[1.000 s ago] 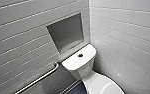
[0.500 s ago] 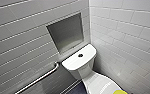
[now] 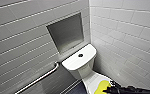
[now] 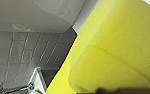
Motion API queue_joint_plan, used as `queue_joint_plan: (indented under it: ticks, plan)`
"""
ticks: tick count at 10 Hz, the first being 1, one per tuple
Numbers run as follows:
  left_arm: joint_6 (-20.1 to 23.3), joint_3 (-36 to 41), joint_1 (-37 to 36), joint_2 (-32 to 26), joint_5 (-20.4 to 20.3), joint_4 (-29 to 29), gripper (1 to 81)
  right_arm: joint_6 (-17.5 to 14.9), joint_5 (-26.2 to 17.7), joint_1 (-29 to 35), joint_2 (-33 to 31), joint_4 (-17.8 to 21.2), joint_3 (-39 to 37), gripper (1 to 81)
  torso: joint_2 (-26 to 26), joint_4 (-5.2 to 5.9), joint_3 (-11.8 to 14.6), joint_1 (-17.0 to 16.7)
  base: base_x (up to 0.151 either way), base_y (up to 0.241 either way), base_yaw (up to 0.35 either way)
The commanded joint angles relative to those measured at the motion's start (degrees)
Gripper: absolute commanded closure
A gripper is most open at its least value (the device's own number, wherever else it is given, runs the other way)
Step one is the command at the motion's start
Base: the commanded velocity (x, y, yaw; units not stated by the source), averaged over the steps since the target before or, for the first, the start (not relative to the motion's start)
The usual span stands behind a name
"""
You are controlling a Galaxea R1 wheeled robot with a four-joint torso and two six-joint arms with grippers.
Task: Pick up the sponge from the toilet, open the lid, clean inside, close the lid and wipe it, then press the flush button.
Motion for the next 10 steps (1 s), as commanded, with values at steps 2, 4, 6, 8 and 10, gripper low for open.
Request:
queue_joint_plan:
  ticks: [2,4,6,8,10]
  plan:
    - [0.0,-0.1,0.5,-0.7,5.3,-0.4,1.0,-0.2,-10.0,11.1,11.4,-1.5,-11.7,81.1,0.0,0.00,0.0,0.0,0.000,0.000,0.000]
    - [0.0,0.0,0.5,-1.2,5.3,-0.7,1.0,-0.5,-4.0,8.8,15.5,-1.4,-17.0,81.1,0.0,0.00,0.0,0.0,0.000,0.000,0.000]
    - [0.0,-0.1,0.6,-1.3,5.7,-0.6,1.0,-0.8,3.0,5.9,20.4,-2.2,-22.1,81.1,0.0,0.00,0.0,0.0,0.000,0.000,0.000]
    - [0.0,0.0,0.7,-1.9,5.8,-0.7,1.0,-0.8,5.4,2.7,22.5,-2.9,-26.2,81.1,0.0,0.00,0.0,0.0,0.000,0.000,0.000]
    - [0.0,0.0,1.1,-2.0,5.9,-0.7,1.0,-1.0,8.2,-1.1,24.1,-4.5,-31.0,81.1,0.0,0.00,0.0,0.0,0.000,0.000,0.000]
